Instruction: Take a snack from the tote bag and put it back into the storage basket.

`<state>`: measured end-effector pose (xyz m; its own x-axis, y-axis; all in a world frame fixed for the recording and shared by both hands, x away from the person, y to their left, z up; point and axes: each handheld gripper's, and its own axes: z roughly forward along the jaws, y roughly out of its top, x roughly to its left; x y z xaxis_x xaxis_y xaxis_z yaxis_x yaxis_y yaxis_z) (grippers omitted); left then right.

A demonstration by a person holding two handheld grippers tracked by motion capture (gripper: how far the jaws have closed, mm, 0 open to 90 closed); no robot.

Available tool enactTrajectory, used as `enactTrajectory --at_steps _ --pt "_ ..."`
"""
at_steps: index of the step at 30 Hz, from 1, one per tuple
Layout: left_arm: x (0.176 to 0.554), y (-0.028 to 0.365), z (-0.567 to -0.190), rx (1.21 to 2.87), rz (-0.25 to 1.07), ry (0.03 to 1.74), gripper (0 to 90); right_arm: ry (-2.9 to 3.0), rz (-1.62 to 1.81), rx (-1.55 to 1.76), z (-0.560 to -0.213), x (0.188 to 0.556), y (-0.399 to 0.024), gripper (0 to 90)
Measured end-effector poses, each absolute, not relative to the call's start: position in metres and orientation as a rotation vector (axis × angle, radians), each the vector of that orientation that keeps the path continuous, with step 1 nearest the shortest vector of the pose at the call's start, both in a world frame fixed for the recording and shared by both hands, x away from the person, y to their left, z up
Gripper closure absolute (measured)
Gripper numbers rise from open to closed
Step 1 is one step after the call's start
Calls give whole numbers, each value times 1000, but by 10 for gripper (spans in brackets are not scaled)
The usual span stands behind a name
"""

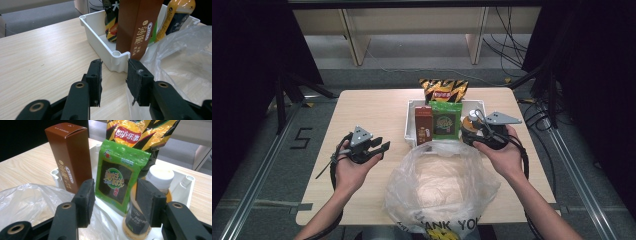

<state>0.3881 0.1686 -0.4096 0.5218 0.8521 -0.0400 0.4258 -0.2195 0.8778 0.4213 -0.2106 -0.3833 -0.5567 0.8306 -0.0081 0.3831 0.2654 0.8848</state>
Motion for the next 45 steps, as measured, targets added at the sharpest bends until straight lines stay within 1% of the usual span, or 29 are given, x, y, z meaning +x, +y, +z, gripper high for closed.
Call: enactTrajectory --at_steps 15,17,26,36,45 --pt "361 182 -410 1809 577 1051 614 2063 1237 1086 -385 405 -229 494" --pt "357 182 -412 1796 560 1060 610 2063 1248 1105 -385 400 -230 493" --pt "341 192 -424 1796 571 1074 594 2040 1258 1090 -389 388 -245 492" --pt "328 197 -441 1797 567 1093 544 2043 1228 1102 -396 375 -257 486" --pt "321 201 -454 1750 610 1148 455 2035 1284 1163 -412 362 -259 483"
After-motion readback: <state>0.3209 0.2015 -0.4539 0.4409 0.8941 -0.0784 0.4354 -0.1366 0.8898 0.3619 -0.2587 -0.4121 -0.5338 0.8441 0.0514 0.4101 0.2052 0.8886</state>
